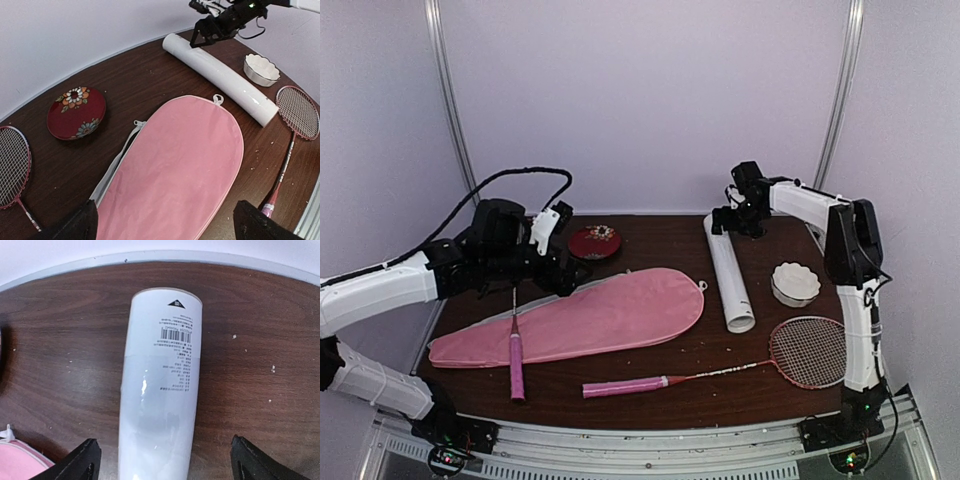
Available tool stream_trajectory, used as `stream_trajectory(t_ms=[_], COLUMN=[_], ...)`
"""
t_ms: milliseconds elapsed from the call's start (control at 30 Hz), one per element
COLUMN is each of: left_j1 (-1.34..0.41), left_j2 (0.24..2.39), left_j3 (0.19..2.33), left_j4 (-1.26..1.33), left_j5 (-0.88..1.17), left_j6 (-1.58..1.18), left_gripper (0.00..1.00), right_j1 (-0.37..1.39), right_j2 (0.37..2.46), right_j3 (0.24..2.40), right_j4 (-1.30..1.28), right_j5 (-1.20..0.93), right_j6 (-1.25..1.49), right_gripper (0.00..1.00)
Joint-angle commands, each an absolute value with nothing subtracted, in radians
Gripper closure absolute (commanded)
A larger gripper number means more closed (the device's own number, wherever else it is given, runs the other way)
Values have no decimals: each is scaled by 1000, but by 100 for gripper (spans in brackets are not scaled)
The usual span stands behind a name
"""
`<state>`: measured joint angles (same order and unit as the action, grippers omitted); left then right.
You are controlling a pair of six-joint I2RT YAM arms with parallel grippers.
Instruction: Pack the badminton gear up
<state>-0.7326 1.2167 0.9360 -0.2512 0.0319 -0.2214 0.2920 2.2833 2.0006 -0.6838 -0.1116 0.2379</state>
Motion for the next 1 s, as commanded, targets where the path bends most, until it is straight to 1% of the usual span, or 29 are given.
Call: stream_trajectory(t_ms=[0, 200, 300, 433, 533, 600, 733, 867, 967], left_j1=[-692, -683, -672, -668, -627, -607, -588, -502, -458], left_j2=[1258, 1328, 1333, 1355, 1377, 1407, 1449, 1504, 1571], left_j3=[940, 931, 892, 875, 842, 849, 874, 911, 986], left_j4=[-270, -260, -195, -186, -132, -146, -209, -227, -287], left_j5=[76, 119, 152, 147, 250, 266, 219, 310, 334], left_j6=[-206, -254, -316, -338, -359, -359, -315, -292, -230], left_gripper=[2, 4, 5, 3, 2, 2, 2, 2, 2], right_j1=[306, 353, 388, 434, 465, 493, 539, 568, 581], right_j2=[2063, 1822, 1725, 1605, 1531, 1495, 1447, 1411, 1404], right_j3=[1879, 1638, 1515, 1342, 1242, 1191, 1114, 1033, 988], right_j4=[-559, -428, -381, -317, -268, -253, -256, -249, -223], right_j5=[-176, -218, -234, -275, -315, -321, -323, -322, -334], right_j6=[209, 192, 189, 204, 231, 243, 236, 233, 240], right_gripper=[8, 8, 8, 9, 11, 13, 15, 16, 17])
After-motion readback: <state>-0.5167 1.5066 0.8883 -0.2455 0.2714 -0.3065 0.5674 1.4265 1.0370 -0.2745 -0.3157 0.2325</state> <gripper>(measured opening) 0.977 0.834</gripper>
